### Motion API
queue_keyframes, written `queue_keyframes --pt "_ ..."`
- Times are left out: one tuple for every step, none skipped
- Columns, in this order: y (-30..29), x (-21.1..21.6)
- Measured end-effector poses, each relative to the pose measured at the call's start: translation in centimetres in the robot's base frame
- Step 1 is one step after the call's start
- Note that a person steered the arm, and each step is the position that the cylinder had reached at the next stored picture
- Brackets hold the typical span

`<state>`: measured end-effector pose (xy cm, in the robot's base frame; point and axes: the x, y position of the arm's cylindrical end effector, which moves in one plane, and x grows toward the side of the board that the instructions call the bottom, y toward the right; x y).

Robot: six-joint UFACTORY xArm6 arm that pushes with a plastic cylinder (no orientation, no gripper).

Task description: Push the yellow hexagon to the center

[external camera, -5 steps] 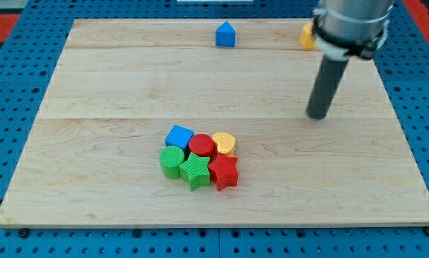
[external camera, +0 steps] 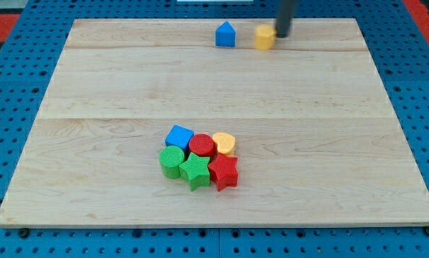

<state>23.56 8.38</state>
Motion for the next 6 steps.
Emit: queue_keyframes --pt "-6.9 0.1" --pt "-9.3 0.1" --pt "-10.6 1.7" --pt "-10.6 4.1" --pt "-10.4 6.4" --pt "-10.3 9.2"
